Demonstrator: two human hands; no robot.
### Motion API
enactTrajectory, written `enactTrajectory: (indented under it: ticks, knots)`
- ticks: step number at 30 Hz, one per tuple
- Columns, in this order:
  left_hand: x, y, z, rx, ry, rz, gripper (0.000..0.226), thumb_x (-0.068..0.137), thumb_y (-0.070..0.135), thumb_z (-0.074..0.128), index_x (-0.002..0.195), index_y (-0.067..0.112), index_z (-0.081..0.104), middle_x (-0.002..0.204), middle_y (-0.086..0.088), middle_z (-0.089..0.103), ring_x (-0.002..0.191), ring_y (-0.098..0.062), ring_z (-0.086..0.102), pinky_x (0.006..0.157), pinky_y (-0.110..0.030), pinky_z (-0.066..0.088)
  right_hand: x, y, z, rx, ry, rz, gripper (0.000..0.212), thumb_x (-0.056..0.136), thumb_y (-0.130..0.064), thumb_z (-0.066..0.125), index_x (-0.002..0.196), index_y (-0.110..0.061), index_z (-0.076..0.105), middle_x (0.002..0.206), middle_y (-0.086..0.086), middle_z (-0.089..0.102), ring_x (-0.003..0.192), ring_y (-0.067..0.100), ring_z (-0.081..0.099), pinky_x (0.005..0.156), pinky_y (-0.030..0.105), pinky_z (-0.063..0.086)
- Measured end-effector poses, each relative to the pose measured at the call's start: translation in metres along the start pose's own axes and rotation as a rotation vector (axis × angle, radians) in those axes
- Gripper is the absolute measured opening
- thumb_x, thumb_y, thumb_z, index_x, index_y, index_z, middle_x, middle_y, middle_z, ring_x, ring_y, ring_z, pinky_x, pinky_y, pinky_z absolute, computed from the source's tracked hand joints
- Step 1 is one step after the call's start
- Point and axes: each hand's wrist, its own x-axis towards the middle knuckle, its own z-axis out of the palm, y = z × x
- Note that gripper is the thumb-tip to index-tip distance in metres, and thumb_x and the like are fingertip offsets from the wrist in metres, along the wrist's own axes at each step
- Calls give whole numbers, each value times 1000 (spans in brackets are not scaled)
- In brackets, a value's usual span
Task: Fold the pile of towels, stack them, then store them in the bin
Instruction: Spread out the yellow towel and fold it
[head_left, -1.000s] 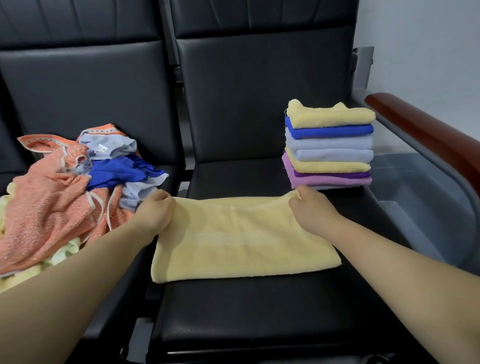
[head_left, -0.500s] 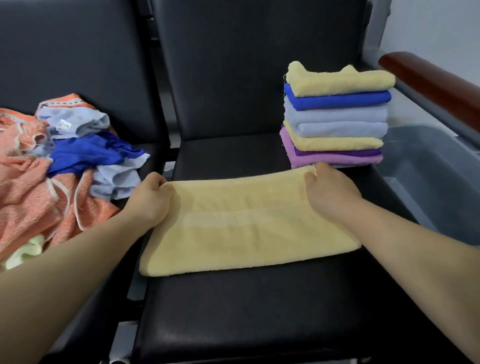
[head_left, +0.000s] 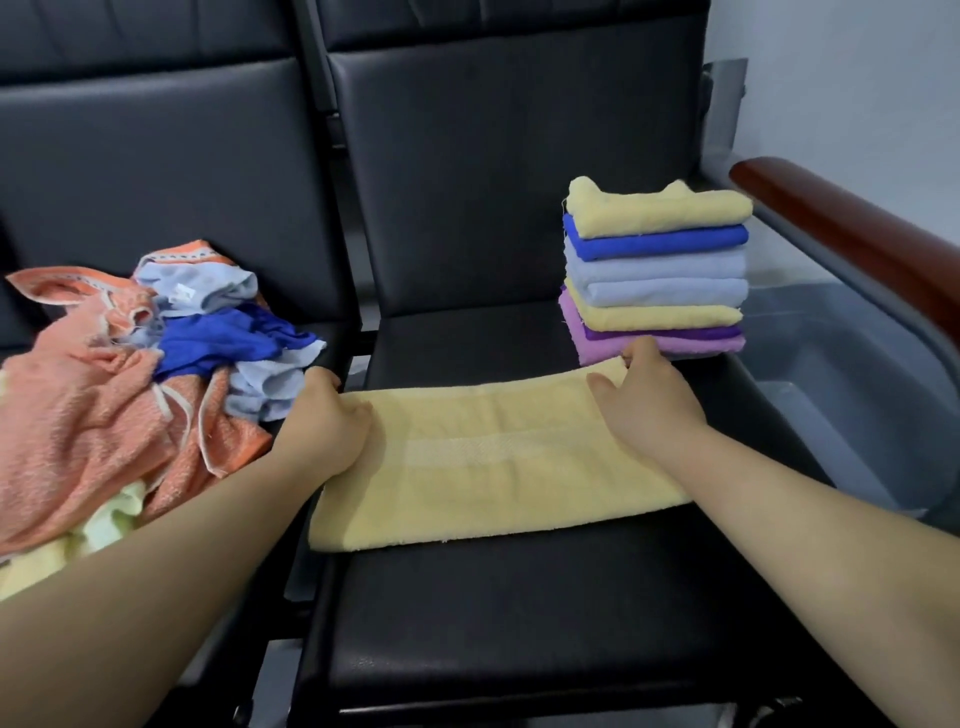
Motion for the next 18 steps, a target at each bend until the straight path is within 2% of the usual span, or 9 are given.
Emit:
enactTrajectory:
  ticks: [1,3,5,7,11,15,18]
  knots:
    - [-2,2,-1,25,15,7,41,95,29,58,129,10,44,114,-5,54,92,-23,52,77,-35,39,-4,-2,-1,-24,8,-8,41,99,-40,63,128,-18,43,118,1,53,90,16,52,63,31,41]
    - [-8,6,-1,95,49,32,47,92,34,63,129,10,44,128,-11,48,107,-31,52,83,-39,41,-10,-5,-1,-157,16,-59,43,97,-41,64,128,-19,44,130,6,48,113,27,50,83,39,47]
    - [-19,13,0,182,70,100,48,90,38,67,125,13,46,124,-8,43,116,-33,48,87,-41,41,-17,-8,-1,-249,3,-148,41,98,-40,62,131,-21,46,136,6,45,124,29,45,97,43,44]
    - [-32,24,0,213,18,212,42,91,40,66,122,19,47,117,-2,44,113,-28,49,86,-39,42,-26,-13,1,-239,-84,-260,37,99,-37,59,132,-24,51,139,2,44,127,25,45,100,40,44]
    - [-66,50,8,158,-363,357,30,98,43,55,118,24,42,96,3,65,85,-18,62,76,-36,51,-37,-15,9,-362,-336,-459,32,104,-36,48,133,-27,56,133,-3,49,124,21,47,101,37,45]
    - [-83,59,26,415,-348,469,38,101,58,37,113,22,38,115,3,52,108,-24,49,97,-44,43,-40,-13,10,-479,-335,-441,32,107,-36,38,126,-27,61,119,-1,53,109,22,51,87,36,46]
    - [-74,61,30,417,-380,460,36,102,57,31,108,22,40,118,3,50,115,-23,47,102,-45,39,-47,-19,8,-592,-310,-389,28,107,-31,36,108,-23,62,102,-2,51,91,23,52,71,35,43]
